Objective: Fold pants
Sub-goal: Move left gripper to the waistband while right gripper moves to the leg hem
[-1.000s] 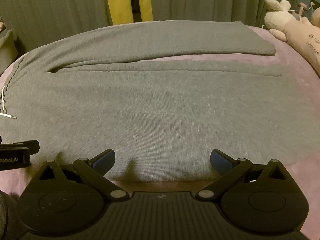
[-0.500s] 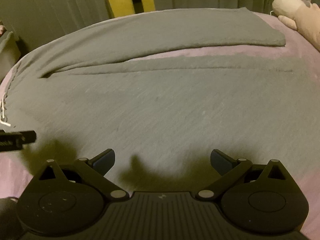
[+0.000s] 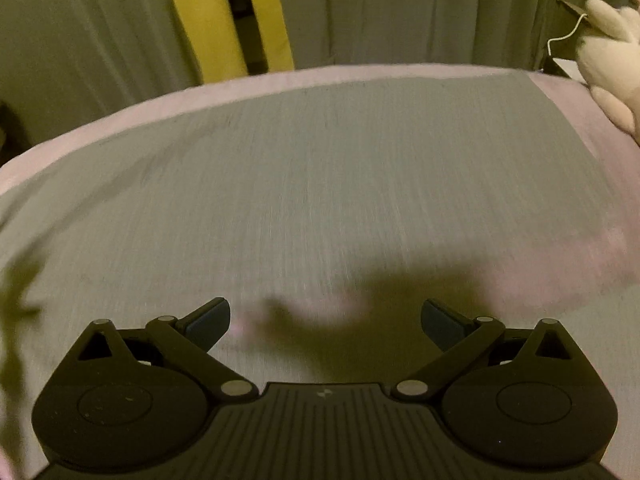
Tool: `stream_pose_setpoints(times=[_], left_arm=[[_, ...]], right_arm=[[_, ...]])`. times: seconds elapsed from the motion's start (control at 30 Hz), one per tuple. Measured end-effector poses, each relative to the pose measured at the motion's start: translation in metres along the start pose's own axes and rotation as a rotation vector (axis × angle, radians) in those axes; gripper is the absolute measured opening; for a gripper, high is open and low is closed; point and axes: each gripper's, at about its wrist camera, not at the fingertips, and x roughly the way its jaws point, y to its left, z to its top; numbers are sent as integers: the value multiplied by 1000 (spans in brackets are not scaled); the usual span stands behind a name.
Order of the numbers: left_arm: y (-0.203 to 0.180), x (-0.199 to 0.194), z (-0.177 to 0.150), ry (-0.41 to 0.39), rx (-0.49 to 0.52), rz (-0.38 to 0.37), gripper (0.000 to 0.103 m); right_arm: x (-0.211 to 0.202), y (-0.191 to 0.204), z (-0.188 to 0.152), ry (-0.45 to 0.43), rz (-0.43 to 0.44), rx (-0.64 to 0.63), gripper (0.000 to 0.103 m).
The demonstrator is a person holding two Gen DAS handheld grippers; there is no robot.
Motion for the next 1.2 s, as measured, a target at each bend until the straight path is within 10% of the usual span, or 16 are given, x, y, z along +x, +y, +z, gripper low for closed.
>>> stream_pose_setpoints(times=[0.5,0.77,1.2], left_arm=[[-39,103,82,339,12,-77,103],[-15,129,123,537,-275,-57,103],[-20,145,153,433,-154,-47,103]], right_arm=[[91,38,83,232,-49,-17,102],[98,26,129,334,-105,148,102],[85,-3,176,215,-154,120,101]])
